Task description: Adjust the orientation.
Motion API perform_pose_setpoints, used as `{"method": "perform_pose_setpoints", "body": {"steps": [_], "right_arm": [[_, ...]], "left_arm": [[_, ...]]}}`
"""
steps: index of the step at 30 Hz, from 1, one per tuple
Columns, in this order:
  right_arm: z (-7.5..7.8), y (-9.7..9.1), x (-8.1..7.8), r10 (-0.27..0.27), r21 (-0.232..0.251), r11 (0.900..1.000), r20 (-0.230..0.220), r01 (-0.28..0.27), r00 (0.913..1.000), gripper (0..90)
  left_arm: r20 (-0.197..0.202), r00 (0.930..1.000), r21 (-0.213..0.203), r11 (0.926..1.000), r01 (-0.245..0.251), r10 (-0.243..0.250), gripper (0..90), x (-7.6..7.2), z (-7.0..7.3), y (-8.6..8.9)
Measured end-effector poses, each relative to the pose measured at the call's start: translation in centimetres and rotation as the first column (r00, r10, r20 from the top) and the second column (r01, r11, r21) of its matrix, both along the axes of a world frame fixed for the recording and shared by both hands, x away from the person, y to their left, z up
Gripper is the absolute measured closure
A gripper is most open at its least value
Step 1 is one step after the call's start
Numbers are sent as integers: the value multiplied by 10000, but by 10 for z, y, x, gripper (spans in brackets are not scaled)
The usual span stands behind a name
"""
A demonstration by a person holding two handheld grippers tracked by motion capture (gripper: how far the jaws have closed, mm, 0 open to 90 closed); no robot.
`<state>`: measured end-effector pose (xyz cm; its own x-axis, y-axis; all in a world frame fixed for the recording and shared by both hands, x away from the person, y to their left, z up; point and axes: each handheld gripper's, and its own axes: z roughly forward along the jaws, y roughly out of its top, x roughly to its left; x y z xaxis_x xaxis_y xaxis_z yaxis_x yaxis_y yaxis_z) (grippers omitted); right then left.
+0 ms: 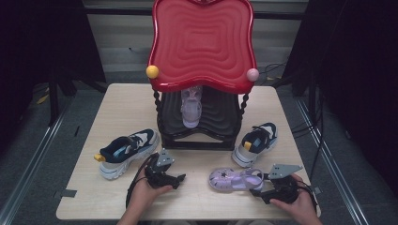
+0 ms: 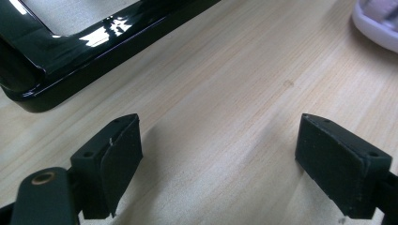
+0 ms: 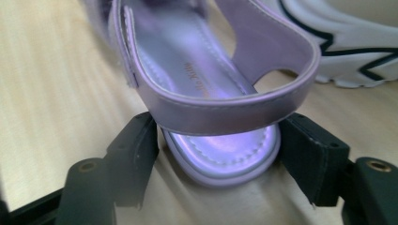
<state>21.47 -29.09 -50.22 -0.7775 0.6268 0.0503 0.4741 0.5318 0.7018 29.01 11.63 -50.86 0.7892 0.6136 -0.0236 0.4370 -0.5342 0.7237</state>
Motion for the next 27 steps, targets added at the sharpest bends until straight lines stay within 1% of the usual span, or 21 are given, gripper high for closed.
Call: {"method": "perform_pose_setpoints", "body": {"steps": [2,5,6,8,12,15,19,21,23,25,27], "right_arm": [[1,1,-5,92,2,10000,-37,-92,10000,332],[2,2,-10,309,173,9994,-210,-305,9993,361],[2,3,-12,382,162,9992,-222,-379,9990,363],[4,4,-15,368,20,9993,-141,-368,9992,366],[4,5,-14,256,39,9997,-203,-255,9995,368],[3,9,-12,44,-18,10000,-89,-45,10000,370],[3,12,-4,-299,-6,9996,-55,299,9995,370],[2,12,-2,-536,79,9985,-99,537,9985,370],[2,12,0,-637,68,9979,-9,637,9980,370],[2,13,1,-858,-15,9963,80,859,9963,370],[2,11,2,-988,42,9951,13,988,9951,369]], "left_arm": [[-4,10000,-28,10000,-15,15,145,0,0,0],[3,10000,-3,10000,-5,5,145,0,0,0],[5,10000,3,10000,0,0,145,0,0,0],[5,10000,-4,10000,-5,5,145,0,0,0],[1,10000,-22,10000,-13,13,145,0,0,0],[1,10000,-28,10000,-17,17,145,0,0,0],[-1,10000,-31,10000,-18,18,145,0,0,0],[-1,10000,-28,10000,-17,17,145,0,0,0],[-2,10000,-31,10000,-23,23,145,0,0,0],[-1,10000,-28,10000,-19,19,145,0,0,0],[1,10000,-29,10000,-19,19,145,0,0,0]]}}
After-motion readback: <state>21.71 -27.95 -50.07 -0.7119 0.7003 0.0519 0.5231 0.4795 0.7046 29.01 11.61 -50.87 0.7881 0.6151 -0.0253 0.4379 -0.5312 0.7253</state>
